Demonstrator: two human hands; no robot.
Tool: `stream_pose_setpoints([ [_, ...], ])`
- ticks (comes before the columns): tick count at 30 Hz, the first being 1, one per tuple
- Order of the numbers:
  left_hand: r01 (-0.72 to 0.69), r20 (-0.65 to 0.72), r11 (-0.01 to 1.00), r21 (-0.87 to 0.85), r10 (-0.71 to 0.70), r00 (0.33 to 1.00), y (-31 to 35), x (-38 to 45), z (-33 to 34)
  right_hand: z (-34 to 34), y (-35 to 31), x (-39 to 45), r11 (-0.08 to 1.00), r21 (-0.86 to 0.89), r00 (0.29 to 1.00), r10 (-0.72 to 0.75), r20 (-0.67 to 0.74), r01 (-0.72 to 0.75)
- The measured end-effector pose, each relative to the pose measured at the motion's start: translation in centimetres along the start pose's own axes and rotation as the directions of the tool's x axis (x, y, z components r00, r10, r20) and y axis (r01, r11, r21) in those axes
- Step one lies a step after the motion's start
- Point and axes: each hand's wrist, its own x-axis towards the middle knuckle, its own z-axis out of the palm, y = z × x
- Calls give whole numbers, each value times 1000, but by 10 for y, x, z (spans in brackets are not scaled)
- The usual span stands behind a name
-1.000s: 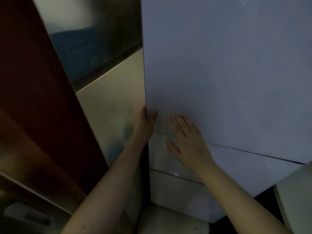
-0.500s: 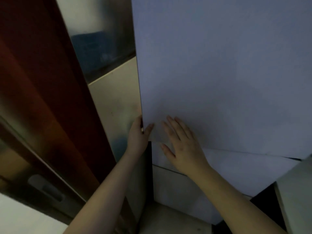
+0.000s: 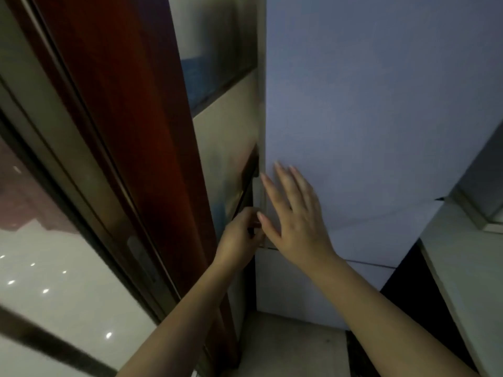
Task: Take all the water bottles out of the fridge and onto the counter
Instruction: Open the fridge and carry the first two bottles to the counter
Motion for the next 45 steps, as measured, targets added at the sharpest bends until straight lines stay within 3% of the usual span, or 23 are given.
stream_pose_setpoints([
  [5, -208, 110, 956, 207, 188, 976, 6, -47, -7, -34, -35, -25, 972, -221, 993, 64, -101, -85],
  [13, -361, 160, 882, 302, 326, 932, 32, -79, -8, -68, -30, -83, 853, -504, 988, 86, -129, -140],
  [23, -495, 163, 826, 270, 468, 869, 103, -87, 24, -139, 1, -159, 856, -497, 987, 90, -132, -145],
  [29, -565, 206, 801, 196, 530, 823, 145, -108, 74, -188, 22, -210, 830, -506, 971, 174, -163, -234],
  [36, -679, 280, 721, 136, 630, 725, 184, -127, 121, -215, 41, -254, 730, -429, 844, 422, -330, -532],
  [45, -739, 263, 670, 72, 702, 662, 210, -138, 159, -258, 85, -296, 729, -283, 775, 528, -348, -623],
])
